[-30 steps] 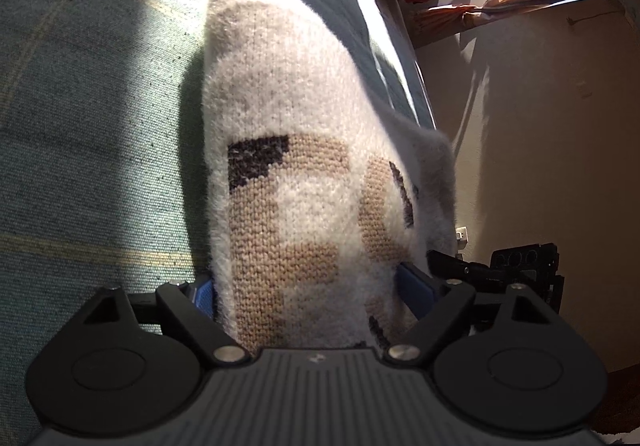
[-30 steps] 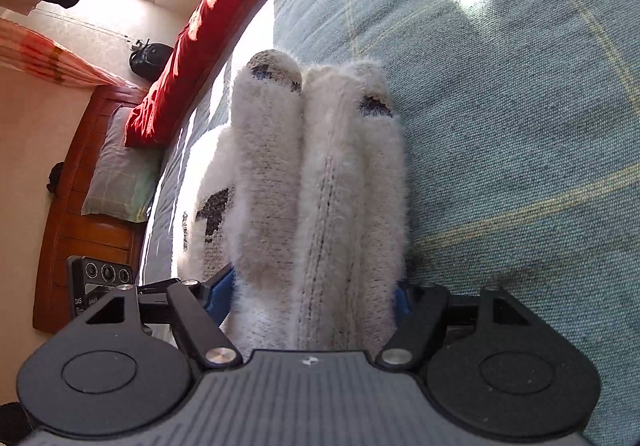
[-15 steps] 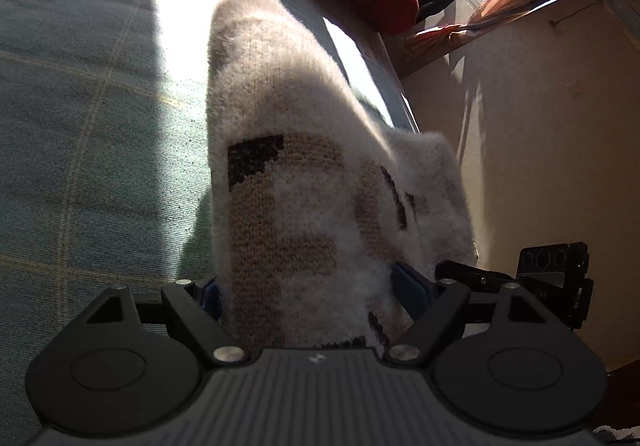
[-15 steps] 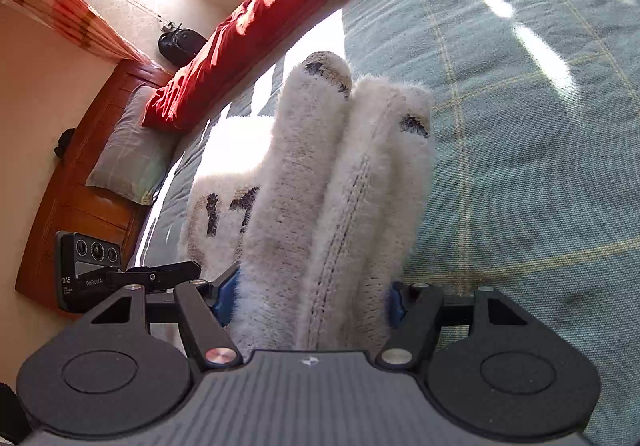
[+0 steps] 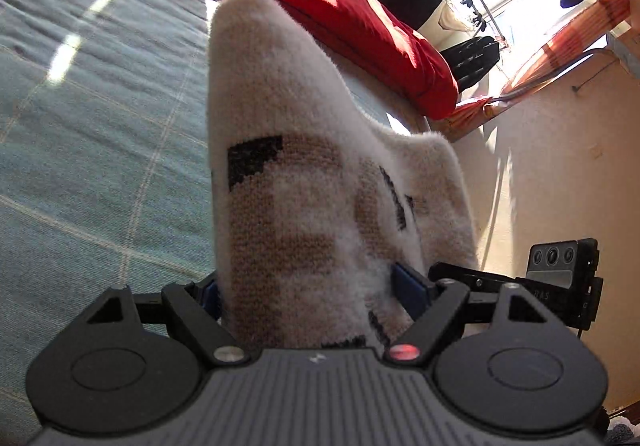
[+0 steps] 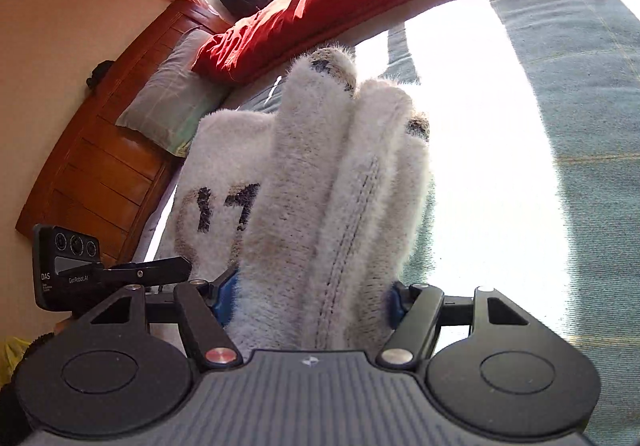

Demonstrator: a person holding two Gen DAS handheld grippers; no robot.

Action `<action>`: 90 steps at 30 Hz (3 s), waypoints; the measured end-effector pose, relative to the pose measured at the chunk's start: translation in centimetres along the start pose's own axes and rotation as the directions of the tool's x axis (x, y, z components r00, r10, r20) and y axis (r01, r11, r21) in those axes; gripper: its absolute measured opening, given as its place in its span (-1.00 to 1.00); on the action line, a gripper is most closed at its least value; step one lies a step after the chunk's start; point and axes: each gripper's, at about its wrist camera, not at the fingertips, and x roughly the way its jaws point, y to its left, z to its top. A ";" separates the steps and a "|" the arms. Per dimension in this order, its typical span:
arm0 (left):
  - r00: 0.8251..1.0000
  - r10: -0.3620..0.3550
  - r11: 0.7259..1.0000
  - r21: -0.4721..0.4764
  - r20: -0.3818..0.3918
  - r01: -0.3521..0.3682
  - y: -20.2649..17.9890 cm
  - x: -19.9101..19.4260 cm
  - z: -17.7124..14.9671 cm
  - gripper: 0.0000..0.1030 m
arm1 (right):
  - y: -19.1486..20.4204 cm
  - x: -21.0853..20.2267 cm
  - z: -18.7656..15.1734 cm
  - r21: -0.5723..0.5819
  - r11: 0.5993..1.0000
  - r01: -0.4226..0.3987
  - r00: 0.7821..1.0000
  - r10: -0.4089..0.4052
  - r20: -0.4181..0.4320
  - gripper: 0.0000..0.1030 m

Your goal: Fold clothes

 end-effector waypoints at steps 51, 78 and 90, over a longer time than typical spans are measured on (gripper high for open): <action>0.868 0.441 0.878 0.093 0.230 -0.470 17.7 -13.9 8.2 0.49 | 21.6 28.9 1.8 -0.374 0.924 0.075 0.997 -0.080 0.004 0.59; 0.765 0.562 0.735 0.234 0.315 -0.636 10.0 -8.5 -3.6 0.48 | 24.4 36.7 2.0 -0.702 0.710 0.059 0.976 -0.188 -0.109 0.34; 0.813 0.474 0.812 0.191 0.338 -0.552 9.1 -10.2 -5.4 0.52 | 23.7 36.6 2.4 -0.696 0.717 0.026 0.977 -0.167 -0.134 0.35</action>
